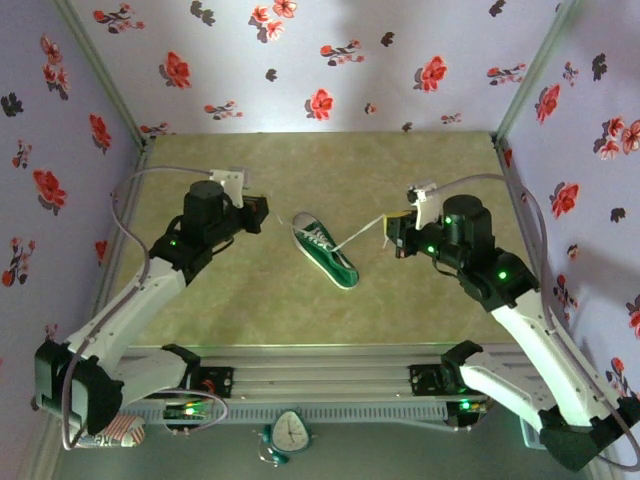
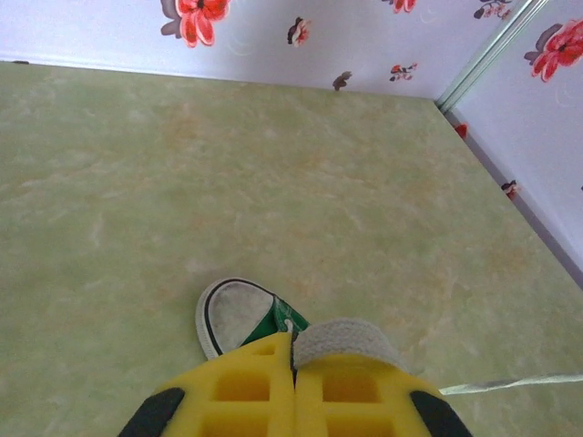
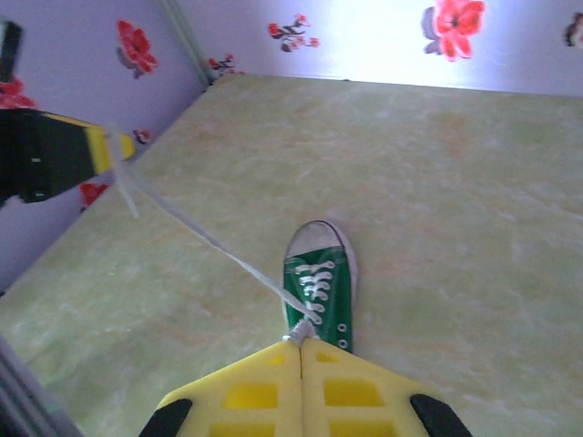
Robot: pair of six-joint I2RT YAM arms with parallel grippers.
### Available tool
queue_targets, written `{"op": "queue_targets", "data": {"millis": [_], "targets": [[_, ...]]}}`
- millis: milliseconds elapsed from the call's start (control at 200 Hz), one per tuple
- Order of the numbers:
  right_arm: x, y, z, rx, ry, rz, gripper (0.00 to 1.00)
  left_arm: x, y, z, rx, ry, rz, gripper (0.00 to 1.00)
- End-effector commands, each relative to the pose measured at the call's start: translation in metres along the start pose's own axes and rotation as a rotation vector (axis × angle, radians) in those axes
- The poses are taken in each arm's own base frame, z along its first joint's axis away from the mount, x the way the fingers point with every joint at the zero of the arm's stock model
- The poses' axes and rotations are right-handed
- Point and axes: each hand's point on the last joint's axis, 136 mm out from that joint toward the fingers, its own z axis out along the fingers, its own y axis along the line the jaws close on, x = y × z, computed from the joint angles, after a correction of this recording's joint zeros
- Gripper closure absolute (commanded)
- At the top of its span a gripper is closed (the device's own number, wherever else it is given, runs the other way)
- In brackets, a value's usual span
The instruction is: Tie the shoes
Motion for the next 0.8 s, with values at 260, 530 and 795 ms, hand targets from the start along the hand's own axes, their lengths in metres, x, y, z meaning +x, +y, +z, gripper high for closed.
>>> {"op": "queue_targets", "data": {"millis": [260,530,795], "targets": [[-0.037,0.068,0.022,-0.322,-0.023,-0.031,1.0,-0.049,-0.036,0.009,0.095,-0.087,0.008,1.0],[-0.07,0.075,0.028,-0.298,-0.158,0.01,1.0,-0.057,-0.062,0.022,0.145,-0.082,0.03,1.0],[-0.053,0.04,0.039,-0.102,-0.082,0.056,1.0,-0.049,-0.071,0.028,0.167,-0.065,0.04,1.0]]}}
